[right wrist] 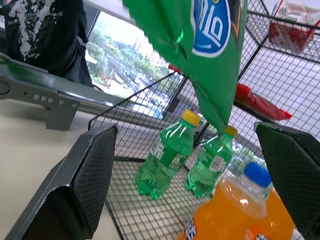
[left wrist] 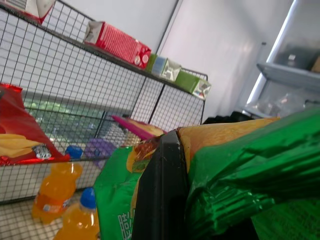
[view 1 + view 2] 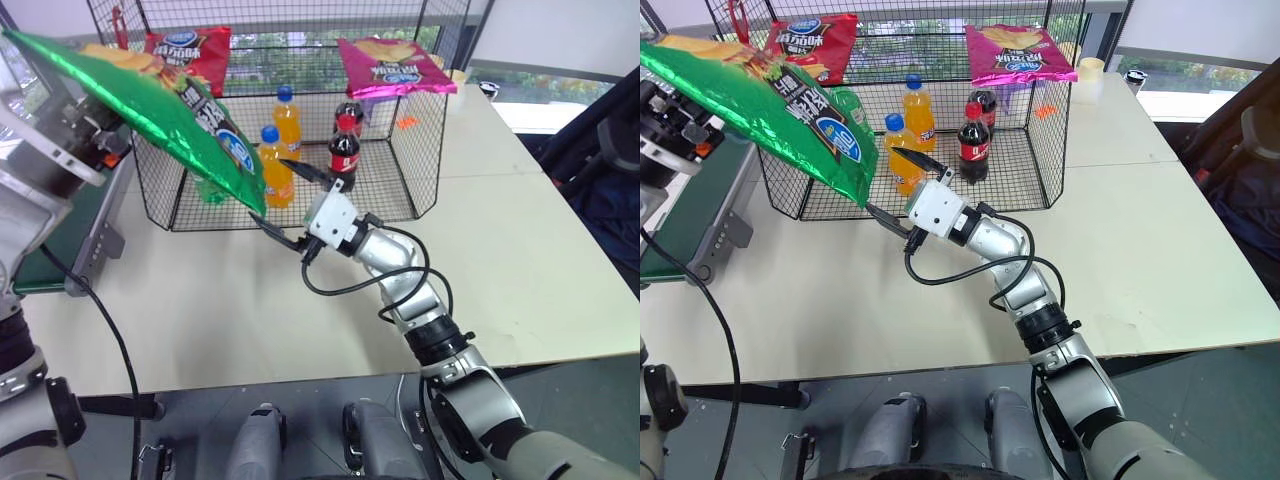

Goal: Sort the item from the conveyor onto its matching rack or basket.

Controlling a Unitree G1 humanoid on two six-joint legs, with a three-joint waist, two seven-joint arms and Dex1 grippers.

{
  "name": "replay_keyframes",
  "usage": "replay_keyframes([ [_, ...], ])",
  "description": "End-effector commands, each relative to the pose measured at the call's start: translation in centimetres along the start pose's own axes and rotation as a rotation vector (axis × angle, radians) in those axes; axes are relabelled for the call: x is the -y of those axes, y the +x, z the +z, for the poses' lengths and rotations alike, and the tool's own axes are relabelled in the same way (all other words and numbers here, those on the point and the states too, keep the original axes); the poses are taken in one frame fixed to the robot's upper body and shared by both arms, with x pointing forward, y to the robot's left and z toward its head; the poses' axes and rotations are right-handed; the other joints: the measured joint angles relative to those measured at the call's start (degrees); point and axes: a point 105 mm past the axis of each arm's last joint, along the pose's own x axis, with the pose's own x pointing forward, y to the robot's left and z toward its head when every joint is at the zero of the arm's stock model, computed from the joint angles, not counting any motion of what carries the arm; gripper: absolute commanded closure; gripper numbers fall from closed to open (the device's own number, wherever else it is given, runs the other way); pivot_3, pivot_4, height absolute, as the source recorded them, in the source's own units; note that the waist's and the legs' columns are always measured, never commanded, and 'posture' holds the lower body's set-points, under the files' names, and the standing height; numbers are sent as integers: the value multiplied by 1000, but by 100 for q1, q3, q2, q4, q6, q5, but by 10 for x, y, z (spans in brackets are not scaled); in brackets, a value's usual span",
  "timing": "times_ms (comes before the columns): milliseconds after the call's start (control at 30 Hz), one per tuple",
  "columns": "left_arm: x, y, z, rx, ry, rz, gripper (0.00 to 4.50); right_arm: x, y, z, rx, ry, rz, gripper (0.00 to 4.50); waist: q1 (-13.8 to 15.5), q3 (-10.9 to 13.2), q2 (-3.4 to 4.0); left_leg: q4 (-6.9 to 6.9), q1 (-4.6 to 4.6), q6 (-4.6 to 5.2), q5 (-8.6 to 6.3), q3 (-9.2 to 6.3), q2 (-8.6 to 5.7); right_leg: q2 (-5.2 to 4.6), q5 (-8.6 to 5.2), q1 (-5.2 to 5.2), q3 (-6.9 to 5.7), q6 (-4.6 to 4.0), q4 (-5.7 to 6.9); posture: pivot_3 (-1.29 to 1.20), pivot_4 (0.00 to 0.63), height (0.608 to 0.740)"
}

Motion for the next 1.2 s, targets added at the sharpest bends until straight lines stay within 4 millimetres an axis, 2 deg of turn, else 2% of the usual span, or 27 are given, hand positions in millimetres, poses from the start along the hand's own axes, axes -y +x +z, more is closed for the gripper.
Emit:
replay_keyframes([
  [33,14,5,7,27,10,-47,4441,7,9,14,57,22,-53,0,-1,0,0,0,1,0,0,0,0,0,0,0,0,0,0,0,150,740],
  [367,20,5,5,55,-21,-55,4441,11,39,34,135,47,-102,0,-10,0,0,-1,2,-1,1,-3,0,1,0,0,0,0,1,0,150,740],
  [533,21,5,4,64,-30,-54,4441,19,48,36,147,30,-140,0,0,0,0,-1,1,-1,1,-2,0,1,0,0,0,0,1,0,150,740],
  [567,22,5,5,67,-31,-53,4500,19,49,36,147,26,-143,582,3,0,0,0,1,-1,1,-2,-1,0,0,1,0,0,0,0,150,740],
  [600,22,4,6,72,-33,-54,4500,20,49,35,146,18,-144,883,4,0,0,0,1,-1,1,-3,-1,-1,0,1,0,0,0,0,150,740],
  [733,22,2,11,89,-33,-50,4500,22,49,33,143,-8,-150,2931,-4,0,0,-2,1,-1,1,-3,-1,0,0,2,0,0,-1,0,150,740],
  [767,21,2,11,89,-32,-48,4500,23,48,33,146,-11,-154,3265,-5,0,0,-2,1,-1,1,-3,-1,0,0,2,0,0,-1,0,150,740],
  [833,19,0,9,82,-28,-39,4500,27,47,35,157,-21,-167,4344,-7,0,0,-2,1,-1,1,-3,-1,0,0,1,0,0,-1,0,150,740],
  [1000,13,-6,2,35,13,-2,4500,34,44,43,184,-44,-190,4431,-13,0,0,-3,1,-1,1,-3,-1,0,0,2,0,-1,-1,0,150,740],
  [1167,-2,-19,-4,-34,159,85,4500,42,37,44,176,-59,-202,4431,-18,1,2,-7,2,-1,1,-2,0,1,-1,1,1,-1,-2,0,150,740],
  [1200,-6,-22,-2,-32,181,104,4241,45,36,45,174,-64,-205,4480,-17,1,2,-7,2,-1,1,-2,0,2,-1,1,0,-2,-2,0,150,740],
])
